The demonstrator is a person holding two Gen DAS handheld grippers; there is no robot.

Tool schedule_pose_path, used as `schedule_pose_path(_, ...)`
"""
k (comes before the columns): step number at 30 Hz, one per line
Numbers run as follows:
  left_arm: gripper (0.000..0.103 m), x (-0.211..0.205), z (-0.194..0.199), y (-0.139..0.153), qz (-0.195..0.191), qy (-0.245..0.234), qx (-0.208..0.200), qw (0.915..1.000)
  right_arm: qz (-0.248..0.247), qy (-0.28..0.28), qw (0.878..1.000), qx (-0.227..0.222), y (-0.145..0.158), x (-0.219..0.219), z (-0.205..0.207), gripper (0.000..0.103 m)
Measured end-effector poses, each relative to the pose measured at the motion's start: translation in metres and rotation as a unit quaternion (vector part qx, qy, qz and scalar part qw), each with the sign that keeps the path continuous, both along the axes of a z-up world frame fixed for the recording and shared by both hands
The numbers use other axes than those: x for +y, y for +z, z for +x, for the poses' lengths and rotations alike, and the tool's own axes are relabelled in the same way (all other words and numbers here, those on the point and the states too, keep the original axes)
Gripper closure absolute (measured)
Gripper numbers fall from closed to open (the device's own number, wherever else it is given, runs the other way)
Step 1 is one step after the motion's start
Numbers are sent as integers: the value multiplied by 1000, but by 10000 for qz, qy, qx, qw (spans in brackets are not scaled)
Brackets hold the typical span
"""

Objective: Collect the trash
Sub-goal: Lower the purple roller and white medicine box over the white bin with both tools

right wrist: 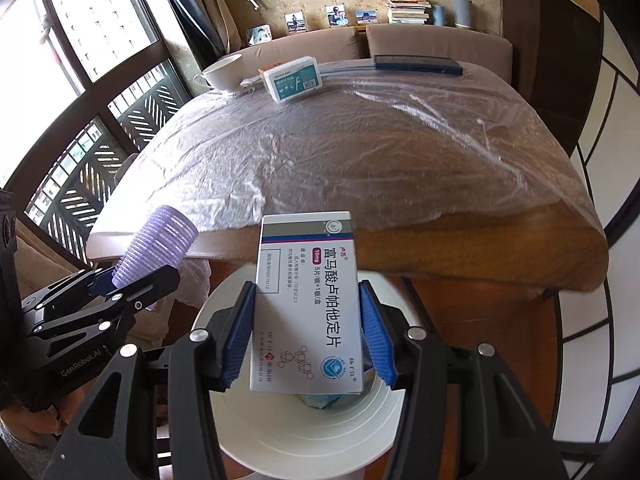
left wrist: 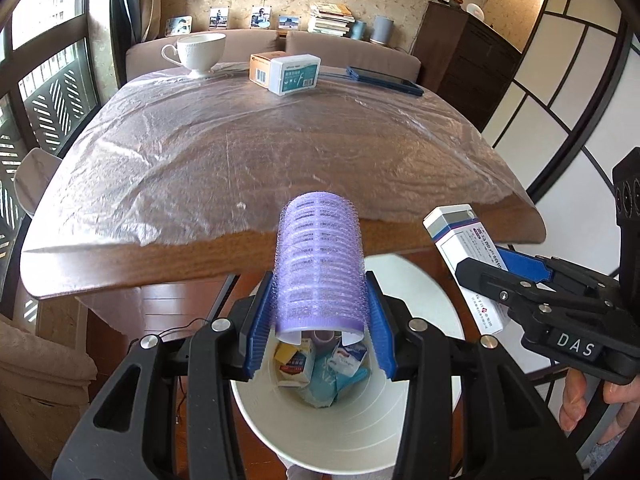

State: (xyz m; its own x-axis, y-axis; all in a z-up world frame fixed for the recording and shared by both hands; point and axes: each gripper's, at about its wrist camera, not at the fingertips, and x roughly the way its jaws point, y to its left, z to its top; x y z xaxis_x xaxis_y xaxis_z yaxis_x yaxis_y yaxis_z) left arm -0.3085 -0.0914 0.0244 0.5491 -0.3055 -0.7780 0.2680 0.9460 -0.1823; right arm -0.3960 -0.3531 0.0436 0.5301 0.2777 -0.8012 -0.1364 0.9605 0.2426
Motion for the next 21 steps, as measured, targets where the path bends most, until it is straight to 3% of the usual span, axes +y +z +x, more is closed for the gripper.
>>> schedule_pose_path(10,58,5,-26,-12,65,77,158,9998,-47,84,9997,244,-18,7,-30,53)
schedule_pose_path(21,58,-2,-36,-29,146,381,437,9982,-9,272,9985,473,-32,-2,-29,53)
